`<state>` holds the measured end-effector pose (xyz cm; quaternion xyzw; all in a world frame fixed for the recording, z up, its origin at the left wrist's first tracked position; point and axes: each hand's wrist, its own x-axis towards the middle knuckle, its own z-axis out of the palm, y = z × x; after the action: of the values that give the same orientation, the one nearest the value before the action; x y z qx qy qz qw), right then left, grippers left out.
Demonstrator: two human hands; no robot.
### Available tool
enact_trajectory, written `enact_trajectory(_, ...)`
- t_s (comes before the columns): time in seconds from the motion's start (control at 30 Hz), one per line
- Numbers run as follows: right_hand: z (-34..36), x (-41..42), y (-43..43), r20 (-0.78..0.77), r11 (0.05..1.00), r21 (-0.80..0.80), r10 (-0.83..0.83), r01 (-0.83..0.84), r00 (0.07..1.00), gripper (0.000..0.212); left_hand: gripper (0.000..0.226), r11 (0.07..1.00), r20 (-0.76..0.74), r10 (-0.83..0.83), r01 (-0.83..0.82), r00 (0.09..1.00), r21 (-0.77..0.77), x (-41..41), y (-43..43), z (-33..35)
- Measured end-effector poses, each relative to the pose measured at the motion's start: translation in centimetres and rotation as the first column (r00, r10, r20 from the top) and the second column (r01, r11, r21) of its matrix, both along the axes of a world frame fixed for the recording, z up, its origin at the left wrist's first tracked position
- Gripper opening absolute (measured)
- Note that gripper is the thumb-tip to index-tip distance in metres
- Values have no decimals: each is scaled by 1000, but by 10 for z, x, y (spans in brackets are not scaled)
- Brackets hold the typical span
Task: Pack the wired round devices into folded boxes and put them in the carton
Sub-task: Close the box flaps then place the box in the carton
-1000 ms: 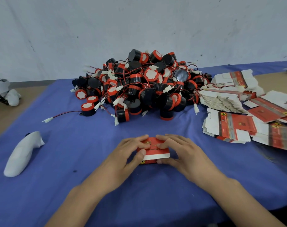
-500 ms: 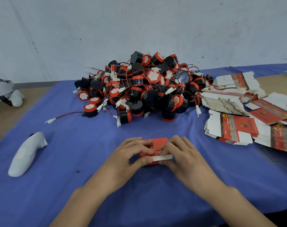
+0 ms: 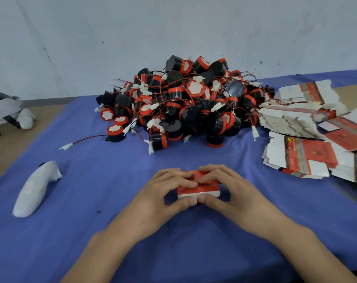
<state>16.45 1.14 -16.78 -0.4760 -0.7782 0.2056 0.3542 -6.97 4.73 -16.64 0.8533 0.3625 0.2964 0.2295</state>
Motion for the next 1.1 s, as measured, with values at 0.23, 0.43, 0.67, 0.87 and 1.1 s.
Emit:
enact_trajectory(0.23, -9, -5, 4, 11, 998, 54, -34, 34, 999, 39, 34, 999, -8, 0, 0, 1000, 44, 1, 2, -2)
enact_trajectory(0.43, -8, -4, 6, 23, 996, 79, -45, 43, 999, 29, 35, 998, -31, 21, -19, 999, 65, 1, -2, 0)
enact_trajectory(0.67, -7, -3, 8, 13, 996, 58, -65, 64, 998, 38, 37, 989, -59, 70, -62, 996, 131, 3, -5, 4)
enact_trajectory(0.87, -6, -3, 10, -25, 996, 44, -79, 80, 997, 38, 34, 995, 5, 74, -74, 997, 65, 4, -3, 5)
enact_trajectory(1.1, -4, -5, 9, -60, 997, 42, -65, 67, 996, 32, 29, 995, 66, 95, -96, 993, 21, 7, -3, 5)
